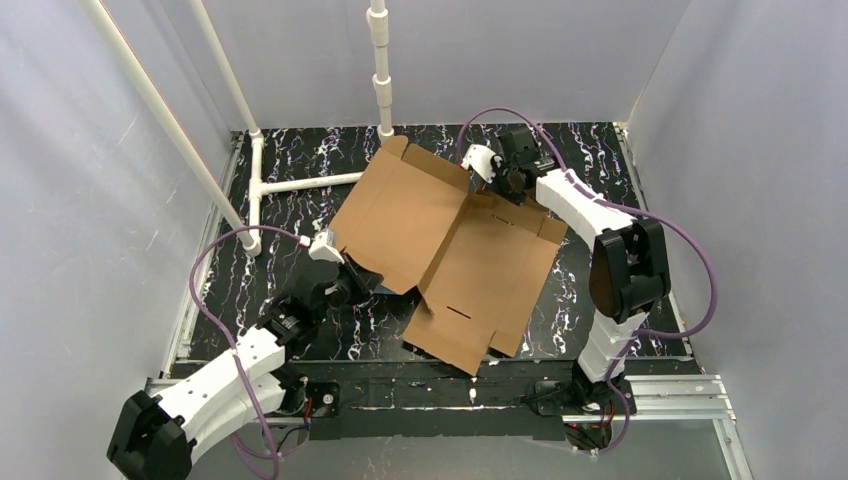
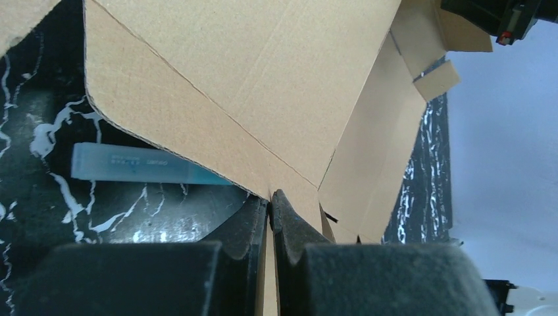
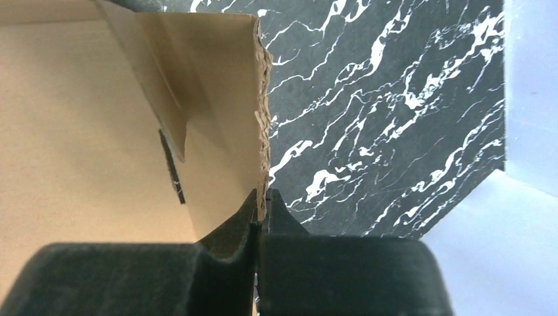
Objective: Fold the paper box
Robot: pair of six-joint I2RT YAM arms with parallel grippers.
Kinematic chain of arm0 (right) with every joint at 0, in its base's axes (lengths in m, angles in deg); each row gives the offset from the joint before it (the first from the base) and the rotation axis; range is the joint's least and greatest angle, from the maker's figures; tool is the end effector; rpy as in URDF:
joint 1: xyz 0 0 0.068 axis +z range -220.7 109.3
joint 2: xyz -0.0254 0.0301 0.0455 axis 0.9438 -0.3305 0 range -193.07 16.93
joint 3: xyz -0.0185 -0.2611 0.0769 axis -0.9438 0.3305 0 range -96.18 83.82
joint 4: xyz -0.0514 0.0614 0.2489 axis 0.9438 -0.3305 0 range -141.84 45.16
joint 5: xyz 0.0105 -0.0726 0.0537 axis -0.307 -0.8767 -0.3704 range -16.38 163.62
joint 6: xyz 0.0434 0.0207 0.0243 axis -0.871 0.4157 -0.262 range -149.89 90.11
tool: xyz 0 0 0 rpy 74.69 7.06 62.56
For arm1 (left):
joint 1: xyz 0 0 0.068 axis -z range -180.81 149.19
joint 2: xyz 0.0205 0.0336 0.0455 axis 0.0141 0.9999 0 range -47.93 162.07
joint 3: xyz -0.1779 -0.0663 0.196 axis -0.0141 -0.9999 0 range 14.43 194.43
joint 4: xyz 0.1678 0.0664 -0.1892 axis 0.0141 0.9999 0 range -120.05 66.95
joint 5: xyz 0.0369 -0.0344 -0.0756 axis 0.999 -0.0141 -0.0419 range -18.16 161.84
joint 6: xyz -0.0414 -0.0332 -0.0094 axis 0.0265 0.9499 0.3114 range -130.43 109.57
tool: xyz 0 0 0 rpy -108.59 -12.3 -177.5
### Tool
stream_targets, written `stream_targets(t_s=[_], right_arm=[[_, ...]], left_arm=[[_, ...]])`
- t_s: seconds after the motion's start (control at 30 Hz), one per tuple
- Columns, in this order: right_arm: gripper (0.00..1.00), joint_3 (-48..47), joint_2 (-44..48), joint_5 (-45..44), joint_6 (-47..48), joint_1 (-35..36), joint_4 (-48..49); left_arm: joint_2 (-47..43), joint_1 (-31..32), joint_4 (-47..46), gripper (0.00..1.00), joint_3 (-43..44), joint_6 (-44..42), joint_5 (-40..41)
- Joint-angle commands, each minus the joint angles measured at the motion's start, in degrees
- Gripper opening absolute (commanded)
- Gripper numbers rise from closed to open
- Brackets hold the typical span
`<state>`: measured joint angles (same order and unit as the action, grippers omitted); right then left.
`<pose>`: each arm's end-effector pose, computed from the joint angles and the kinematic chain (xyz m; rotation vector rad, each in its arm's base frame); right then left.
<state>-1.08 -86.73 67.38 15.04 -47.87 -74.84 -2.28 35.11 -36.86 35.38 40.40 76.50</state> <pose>0.3755 0.1539 0.2659 -1.3174 2.0518 -0.3061 0.1533 -0.1075 0.2209 -0.3178 1.9726 -0.9394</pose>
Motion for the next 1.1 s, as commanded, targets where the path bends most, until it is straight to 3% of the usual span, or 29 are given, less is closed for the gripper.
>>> stream_targets(t_s=[0.0,0.2,0.3,0.67,0.93,1.07], right_arm=[[0.02,-1.6,-1.0,0.4,-3.8,-0.2,1.8],[0.03,0.1,-1.4,3.4,-5.9,-0.2,1.2],[0.10,-0.1,-2.1,3.6,-6.9,-0.4,0.7],[0.16,-0.7,-5.4,14.0,-12.4,-6.4,-3.7],[0.28,0.5,-4.1,21.5,-14.2,-9.7,-4.7],[0.41,0.9,-2.9,24.9,-14.1,-11.5,-6.8]], left_arm=[[-2.7,2.1,6.4,0.00,0.4,-4.5,4.4],[-2.7,3.2,10.1,0.00,2.8,-8.1,6.7],[-1.8,3.6,11.6,0.00,5.2,-10.2,7.4],[3.6,4.0,16.2,0.00,13.5,-17.3,5.5],[4.9,4.3,16.6,0.00,15.2,-20.9,9.2],[5.5,4.4,16.6,0.00,15.5,-21.8,10.7]])
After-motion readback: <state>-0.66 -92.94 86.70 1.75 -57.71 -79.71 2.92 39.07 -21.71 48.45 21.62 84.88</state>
